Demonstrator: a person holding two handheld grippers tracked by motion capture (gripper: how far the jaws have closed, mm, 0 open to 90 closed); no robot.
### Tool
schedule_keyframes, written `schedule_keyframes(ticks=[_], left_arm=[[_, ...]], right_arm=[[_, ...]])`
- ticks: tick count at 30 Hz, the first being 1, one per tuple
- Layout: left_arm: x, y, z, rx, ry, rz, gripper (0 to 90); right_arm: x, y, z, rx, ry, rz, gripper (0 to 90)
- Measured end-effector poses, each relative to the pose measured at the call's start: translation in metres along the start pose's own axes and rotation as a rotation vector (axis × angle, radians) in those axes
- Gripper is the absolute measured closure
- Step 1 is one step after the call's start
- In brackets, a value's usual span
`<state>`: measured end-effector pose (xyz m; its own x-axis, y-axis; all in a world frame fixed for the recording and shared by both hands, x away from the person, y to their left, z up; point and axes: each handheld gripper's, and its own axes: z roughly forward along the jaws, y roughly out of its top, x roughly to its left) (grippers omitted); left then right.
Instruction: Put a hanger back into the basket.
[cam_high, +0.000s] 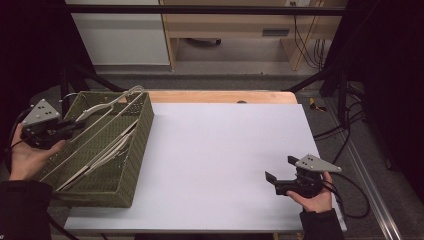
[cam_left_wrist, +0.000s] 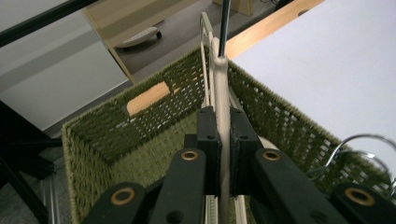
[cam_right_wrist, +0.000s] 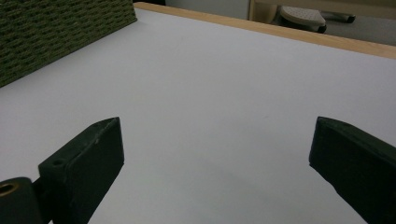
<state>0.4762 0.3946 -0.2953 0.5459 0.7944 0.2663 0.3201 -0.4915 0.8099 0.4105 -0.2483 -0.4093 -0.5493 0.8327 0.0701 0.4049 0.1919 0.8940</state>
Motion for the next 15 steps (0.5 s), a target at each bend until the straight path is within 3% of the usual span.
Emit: schedule_keyframes(ticks=[6,11,15], left_arm=[[-0.007,-0.010,0.009,0.012,0.011,0.025,85.4],[-0.016,-0.020,0.023,0.055,0.042,0.065,85.3],[-0.020,-0.034,0.036,0.078,0.033,0.062,85.4]], right_arm=[[0.000,-0.001,0.002,0.009,0.004,-0.004,4.1],[0.002,-0.001,0.002,0.007,0.006,-0.001,4.1],[0.001,-0.001,0.002,0.008,0.004,-0.005,4.1]])
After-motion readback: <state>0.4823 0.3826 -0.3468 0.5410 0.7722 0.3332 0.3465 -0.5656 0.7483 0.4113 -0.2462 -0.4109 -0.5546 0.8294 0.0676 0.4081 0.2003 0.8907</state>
